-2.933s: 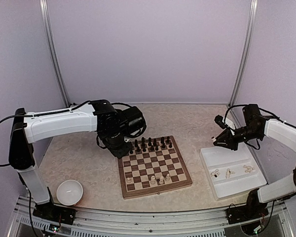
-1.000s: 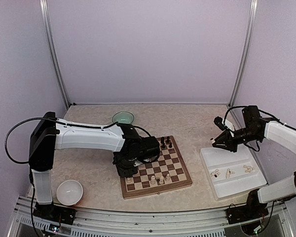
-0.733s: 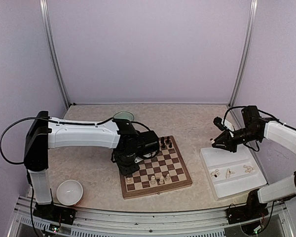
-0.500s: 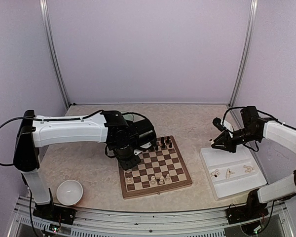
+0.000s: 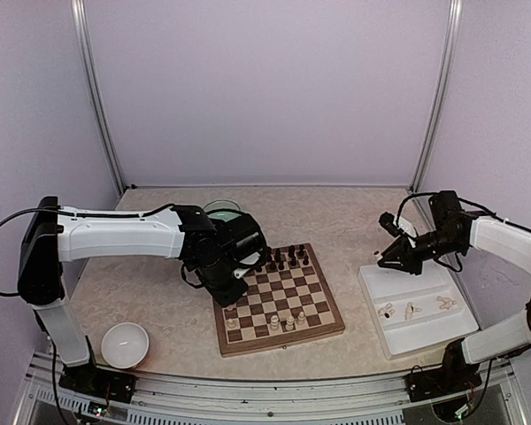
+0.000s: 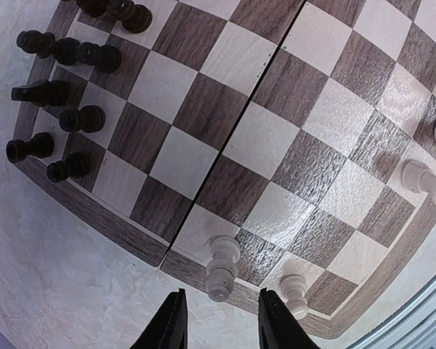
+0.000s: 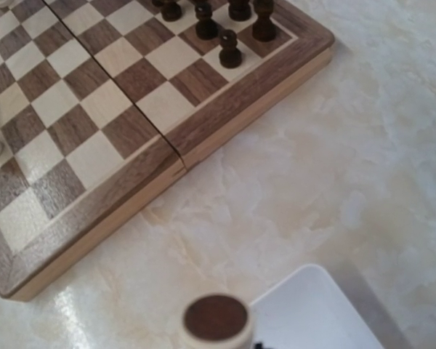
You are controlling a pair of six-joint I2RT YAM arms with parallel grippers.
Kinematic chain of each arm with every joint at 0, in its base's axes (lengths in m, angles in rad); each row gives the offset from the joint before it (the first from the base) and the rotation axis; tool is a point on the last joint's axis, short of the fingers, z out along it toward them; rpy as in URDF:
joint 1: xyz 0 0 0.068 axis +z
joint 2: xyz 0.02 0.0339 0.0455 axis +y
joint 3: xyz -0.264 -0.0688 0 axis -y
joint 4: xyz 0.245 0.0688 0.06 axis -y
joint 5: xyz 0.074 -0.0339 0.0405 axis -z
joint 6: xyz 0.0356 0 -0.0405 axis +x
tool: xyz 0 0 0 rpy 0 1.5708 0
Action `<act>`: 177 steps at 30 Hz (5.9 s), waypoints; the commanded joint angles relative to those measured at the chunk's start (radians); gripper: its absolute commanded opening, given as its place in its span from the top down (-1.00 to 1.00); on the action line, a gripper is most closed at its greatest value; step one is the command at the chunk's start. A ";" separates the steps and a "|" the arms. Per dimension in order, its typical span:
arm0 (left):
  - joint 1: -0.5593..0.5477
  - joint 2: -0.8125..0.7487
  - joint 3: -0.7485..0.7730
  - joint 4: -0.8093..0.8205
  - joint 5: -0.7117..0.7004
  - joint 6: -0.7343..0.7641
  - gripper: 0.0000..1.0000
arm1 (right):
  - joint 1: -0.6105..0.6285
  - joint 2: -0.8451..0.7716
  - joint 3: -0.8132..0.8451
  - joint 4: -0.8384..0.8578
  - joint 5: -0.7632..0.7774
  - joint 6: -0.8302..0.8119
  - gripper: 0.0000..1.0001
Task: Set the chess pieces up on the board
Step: Pick up the bishop from the chessboard, then place the bishop on c1, then adjust the bishop at c1, then pass from the right arm to the left
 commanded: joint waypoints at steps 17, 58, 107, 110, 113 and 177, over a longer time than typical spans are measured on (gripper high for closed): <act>0.033 0.069 -0.009 0.007 0.048 -0.010 0.70 | 0.023 0.012 -0.010 0.014 0.014 0.014 0.74; -0.168 0.143 0.132 -0.100 0.137 -0.092 0.91 | 0.040 0.012 -0.012 0.017 0.028 0.014 0.75; -0.162 0.088 0.203 -0.105 0.069 -0.088 0.53 | 0.071 0.020 0.036 -0.036 0.061 -0.022 0.76; -0.162 0.025 0.192 -0.066 0.113 -0.067 0.47 | 0.083 0.030 0.085 -0.086 0.091 -0.053 0.76; -0.161 -0.034 0.180 -0.043 0.128 -0.052 0.44 | 0.098 0.048 0.134 -0.131 0.126 -0.066 0.76; -0.088 -0.117 -0.148 0.207 0.201 -0.054 0.72 | 0.465 0.164 0.205 -0.209 0.523 -0.079 0.78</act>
